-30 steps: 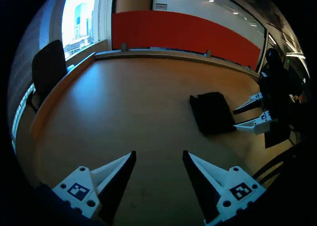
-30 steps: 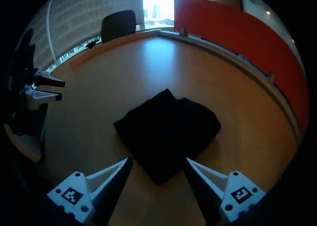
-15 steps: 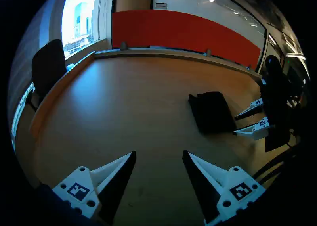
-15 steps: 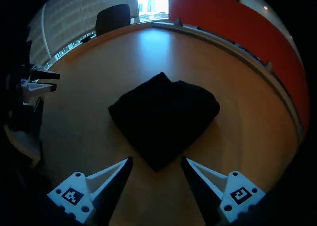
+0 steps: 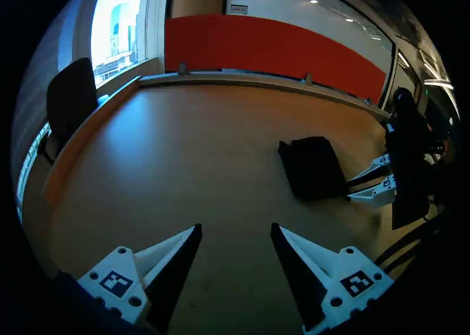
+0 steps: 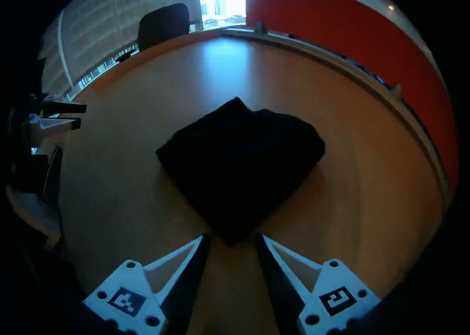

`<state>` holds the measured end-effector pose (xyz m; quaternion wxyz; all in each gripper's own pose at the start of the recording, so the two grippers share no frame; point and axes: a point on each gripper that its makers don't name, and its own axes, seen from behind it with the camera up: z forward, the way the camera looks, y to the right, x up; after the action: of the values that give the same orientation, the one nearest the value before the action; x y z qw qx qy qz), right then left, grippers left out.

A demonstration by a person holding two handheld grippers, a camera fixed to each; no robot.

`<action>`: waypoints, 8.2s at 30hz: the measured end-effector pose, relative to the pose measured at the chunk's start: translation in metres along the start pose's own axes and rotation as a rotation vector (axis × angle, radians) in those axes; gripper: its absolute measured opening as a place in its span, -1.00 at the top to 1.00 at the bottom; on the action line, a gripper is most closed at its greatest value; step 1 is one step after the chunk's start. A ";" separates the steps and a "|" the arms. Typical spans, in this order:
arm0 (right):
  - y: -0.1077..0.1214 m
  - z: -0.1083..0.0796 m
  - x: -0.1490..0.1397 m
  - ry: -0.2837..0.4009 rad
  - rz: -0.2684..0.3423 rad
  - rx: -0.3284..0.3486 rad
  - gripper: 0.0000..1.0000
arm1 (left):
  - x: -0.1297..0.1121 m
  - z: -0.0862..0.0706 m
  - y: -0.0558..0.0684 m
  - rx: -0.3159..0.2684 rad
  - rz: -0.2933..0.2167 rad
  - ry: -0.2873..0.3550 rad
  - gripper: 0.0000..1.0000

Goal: Fold towel

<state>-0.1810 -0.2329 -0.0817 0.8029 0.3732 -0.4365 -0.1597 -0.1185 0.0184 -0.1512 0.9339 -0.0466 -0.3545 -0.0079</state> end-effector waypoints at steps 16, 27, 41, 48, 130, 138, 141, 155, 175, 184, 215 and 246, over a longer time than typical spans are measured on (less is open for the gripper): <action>-0.001 0.000 -0.001 0.003 -0.006 -0.004 0.52 | 0.001 0.002 0.000 -0.004 0.001 0.000 -0.73; -0.002 -0.002 0.001 0.025 -0.012 0.010 0.90 | 0.002 0.003 0.000 -0.007 0.004 0.001 -0.73; 0.004 -0.021 0.040 0.093 -0.068 0.006 0.90 | 0.002 0.000 -0.002 -0.005 0.006 0.007 -0.73; 0.009 -0.040 0.082 0.145 -0.121 0.000 0.90 | 0.006 -0.003 -0.002 -0.007 0.003 0.022 -0.73; 0.146 -0.237 0.144 0.358 0.007 -0.130 0.90 | 0.047 0.014 0.015 -0.029 0.057 0.058 -0.73; 0.171 -0.251 0.136 0.350 0.026 -0.152 0.90 | 0.049 0.016 0.013 -0.022 0.062 0.055 -0.73; 0.184 -0.257 0.131 0.346 0.036 -0.166 0.90 | 0.051 0.016 0.013 -0.019 0.063 0.055 -0.72; 0.255 -0.294 0.099 0.311 0.082 -0.269 0.90 | 0.052 0.016 0.015 -0.011 0.073 0.049 -0.73; 0.330 -0.320 0.067 0.287 0.160 -0.375 0.90 | 0.056 0.015 0.021 -0.005 0.087 0.044 -0.72; 0.366 -0.337 0.062 0.290 0.196 -0.427 0.90 | 0.058 0.013 0.021 0.005 0.090 0.043 -0.73; 0.378 -0.346 0.012 0.252 0.281 -0.452 0.90 | 0.067 0.016 0.037 -0.013 0.107 0.043 -0.72; 0.364 -0.357 -0.087 0.176 0.419 -0.503 0.91 | 0.063 0.012 0.040 -0.033 0.129 0.043 -0.73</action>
<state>0.0372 0.2262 0.0154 0.9197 0.0781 -0.3798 -0.0612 -0.0772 0.0606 -0.1042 0.9389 -0.0845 -0.3306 0.0456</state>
